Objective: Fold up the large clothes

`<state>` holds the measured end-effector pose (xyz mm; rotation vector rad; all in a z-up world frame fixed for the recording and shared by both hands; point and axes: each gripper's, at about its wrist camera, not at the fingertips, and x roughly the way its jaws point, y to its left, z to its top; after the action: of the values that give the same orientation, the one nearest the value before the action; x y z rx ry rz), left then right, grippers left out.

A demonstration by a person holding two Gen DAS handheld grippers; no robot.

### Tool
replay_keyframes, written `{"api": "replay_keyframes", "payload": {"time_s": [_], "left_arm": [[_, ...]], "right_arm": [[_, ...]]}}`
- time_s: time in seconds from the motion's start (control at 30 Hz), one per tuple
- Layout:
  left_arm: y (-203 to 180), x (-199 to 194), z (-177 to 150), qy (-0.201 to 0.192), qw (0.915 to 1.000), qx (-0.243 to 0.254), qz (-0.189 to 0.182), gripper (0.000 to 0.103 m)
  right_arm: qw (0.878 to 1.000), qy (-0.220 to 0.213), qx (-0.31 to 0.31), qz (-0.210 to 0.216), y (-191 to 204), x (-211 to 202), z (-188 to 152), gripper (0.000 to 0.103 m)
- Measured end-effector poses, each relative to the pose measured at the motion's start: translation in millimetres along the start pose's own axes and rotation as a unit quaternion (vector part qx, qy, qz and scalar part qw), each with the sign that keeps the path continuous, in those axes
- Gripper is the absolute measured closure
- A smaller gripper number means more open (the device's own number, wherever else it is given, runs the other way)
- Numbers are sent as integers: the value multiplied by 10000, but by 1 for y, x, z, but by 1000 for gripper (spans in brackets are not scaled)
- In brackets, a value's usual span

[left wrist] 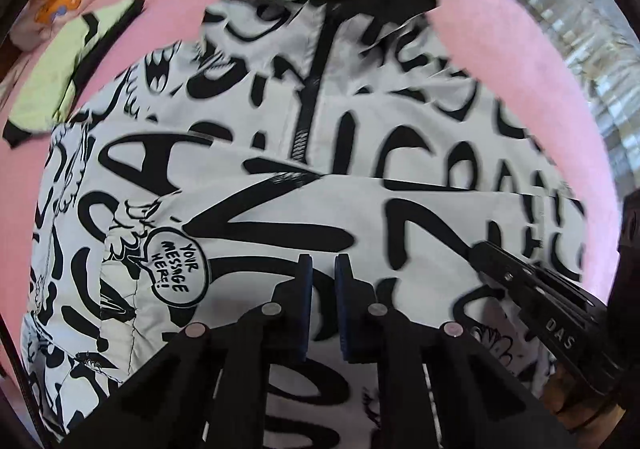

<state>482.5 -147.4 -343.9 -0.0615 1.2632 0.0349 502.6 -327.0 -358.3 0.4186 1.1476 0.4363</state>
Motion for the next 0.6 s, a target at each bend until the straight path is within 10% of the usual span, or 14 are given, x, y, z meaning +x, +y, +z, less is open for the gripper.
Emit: {"api": "replay_keyframes", "payload": {"time_s": [0.47,0.6], "left_arm": [[85,5,4,-314,9927,-953,666,95],[99,9,-5,-262,9903,-1040,881,95]], "right_arm": [[9948,-412,455,-818,-73,-44,6,103],[9847,-561,295,-1621,-72,-58,1,103]]}}
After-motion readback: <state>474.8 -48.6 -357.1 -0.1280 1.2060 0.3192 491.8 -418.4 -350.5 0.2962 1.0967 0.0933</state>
